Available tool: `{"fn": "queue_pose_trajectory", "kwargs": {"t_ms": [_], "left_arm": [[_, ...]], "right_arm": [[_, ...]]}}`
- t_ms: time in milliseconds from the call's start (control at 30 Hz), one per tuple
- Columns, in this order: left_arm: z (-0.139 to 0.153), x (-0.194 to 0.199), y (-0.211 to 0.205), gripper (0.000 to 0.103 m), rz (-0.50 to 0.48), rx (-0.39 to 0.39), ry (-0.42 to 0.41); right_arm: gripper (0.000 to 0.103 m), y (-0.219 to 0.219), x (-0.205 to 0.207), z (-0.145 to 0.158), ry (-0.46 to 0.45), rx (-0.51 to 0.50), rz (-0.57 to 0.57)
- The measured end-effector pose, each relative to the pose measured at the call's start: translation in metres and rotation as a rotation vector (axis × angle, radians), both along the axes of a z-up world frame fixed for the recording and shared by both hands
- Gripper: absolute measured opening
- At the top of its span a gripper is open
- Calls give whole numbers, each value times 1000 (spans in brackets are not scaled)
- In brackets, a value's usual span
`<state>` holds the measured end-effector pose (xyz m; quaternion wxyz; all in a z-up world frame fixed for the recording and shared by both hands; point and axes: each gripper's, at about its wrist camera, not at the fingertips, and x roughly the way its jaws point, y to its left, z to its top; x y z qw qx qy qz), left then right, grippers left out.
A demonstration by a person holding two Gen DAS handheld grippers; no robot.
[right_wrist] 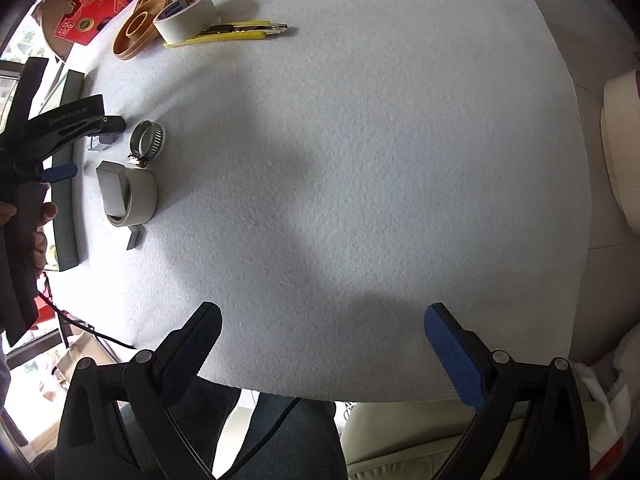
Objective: Organize rigid objects
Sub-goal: 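Close left tool on white plug while right tool grasps white block on tape roll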
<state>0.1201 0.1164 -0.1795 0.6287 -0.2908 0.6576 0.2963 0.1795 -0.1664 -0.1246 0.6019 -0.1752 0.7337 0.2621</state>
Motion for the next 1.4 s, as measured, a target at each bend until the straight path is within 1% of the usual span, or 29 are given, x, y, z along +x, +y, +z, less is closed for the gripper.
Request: {"fn": "queue_pose_trajectory", "kwargs": {"t_ms": [33,67,167,233,367,500,567,633,667,700,733,800,833,900,933,967,1033,1100,1200,1300,1367,1400], "left_arm": [[-3,-3,3,103,33,-36,-12],[-3,-5,4,103,48,-32,-13],[-3,-4,4,103,46,-33,-10],[-3,-3,3,103,44,-30,-12],[0,-4,3,103,44,-32,-11],[0,-7,4,103,44,-28,-15],[1,-9,4,103,42,-30,-13],[0,-7,5,103,35,-39,-5],[-1,-5,7,103,30,-39,-5],[-1,-4,7,103,26,-38,-5],[-1,-4,7,103,25,-37,-6],[0,-2,7,103,14,-38,-6],[1,-2,6,101,6,-36,-9],[6,0,1,92,-25,-19,-25],[9,2,-2,84,-49,-11,-35],[13,3,-5,73,-77,-2,-44],[18,7,-13,60,-136,5,-54],[17,5,-16,60,-146,-21,-55],[23,-5,-18,60,-122,-28,-78],[32,-14,-21,60,-112,-39,-94],[37,-18,-25,60,-125,-42,-94],[39,-19,-27,60,-133,-37,-93]], "right_arm": [[102,8,-2,3,-4,20,14],[102,17,-3,6,-7,44,26],[102,45,-7,14,-3,128,48],[102,63,-10,15,6,165,51],[102,95,-17,16,-6,199,62],[101,116,-23,13,-22,226,74],[93,126,-26,12,-31,234,85],[69,135,-29,7,-22,235,103],[61,142,-21,4,-3,242,102],[42,144,-20,1,17,245,100],[35,146,-19,-1,19,230,106],[33,145,-18,3,1,237,105],[33,137,-13,5,2,250,94],[33,123,-1,13,8,272,56],[33,116,5,17,11,280,30],[33,108,9,19,17,285,4],[33,92,17,24,18,291,-32],[33,81,18,26,10,295,-46],[33,67,19,26,12,300,-64],[34,47,24,12,41,279,-95],[35,33,23,-3,74,250,-124],[35,28,24,-7,69,237,-132]]}}
